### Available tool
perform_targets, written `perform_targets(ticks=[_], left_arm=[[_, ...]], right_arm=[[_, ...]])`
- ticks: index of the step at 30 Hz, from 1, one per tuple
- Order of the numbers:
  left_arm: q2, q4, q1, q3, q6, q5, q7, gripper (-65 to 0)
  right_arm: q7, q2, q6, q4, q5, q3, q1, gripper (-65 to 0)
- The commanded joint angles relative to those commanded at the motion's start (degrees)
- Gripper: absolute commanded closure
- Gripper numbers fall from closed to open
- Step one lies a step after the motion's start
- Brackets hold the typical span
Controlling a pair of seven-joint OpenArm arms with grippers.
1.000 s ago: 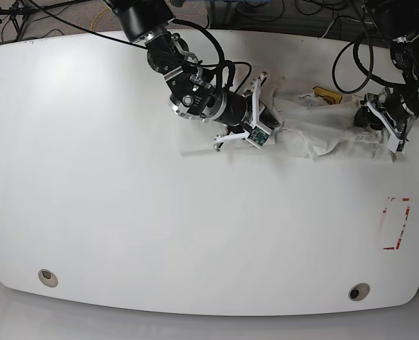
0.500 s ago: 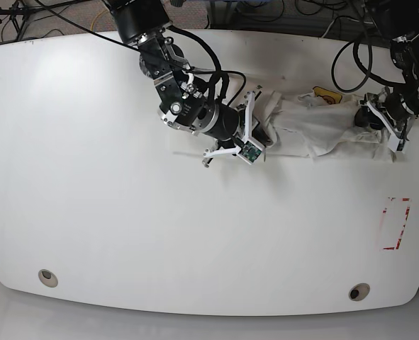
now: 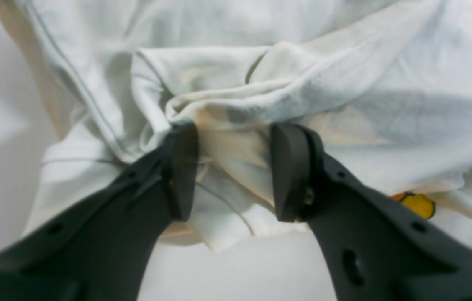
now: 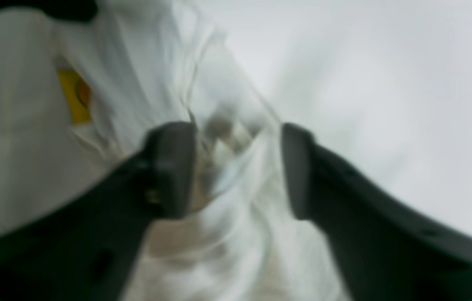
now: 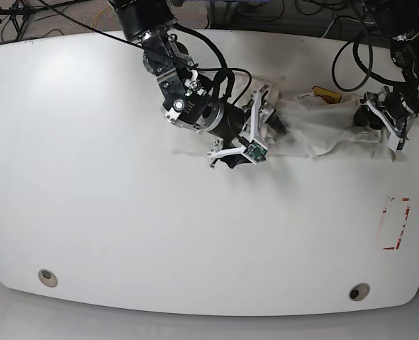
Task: Fold the T-shirt properly
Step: 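Lay the folded end down and release it with the right gripper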
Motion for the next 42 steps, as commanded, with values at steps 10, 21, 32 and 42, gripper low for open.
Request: perform_targets(ticks=[10,21,32,42], left_arm=[[0.0,0.0,-0.18,0.0,0.0,-0.18,0.0,-26.0],[0.0,0.0,-0.26,-0.18,0.0,-0.26,0.0,-26.0],[0.0,0.0,-0.35,-0.18,0.0,-0.26,0.0,-26.0],[0.0,2.29,-1.23,-0.35,0.0,-2.11,0.35,-26.0]], right_arm=[[-0.09,2.46,0.7,8.7,0.44,8.09,-8.44,-31.7],[0.35,9.23,0.79,7.3,0.44,14.24,-14.07,-0.2],[9.23,13.27,0.79,-5.63,0.35,14.33,-13.71,-0.2],[11.69,13.89,0.79,-9.49,0.35,14.42,-12.84,-0.2]])
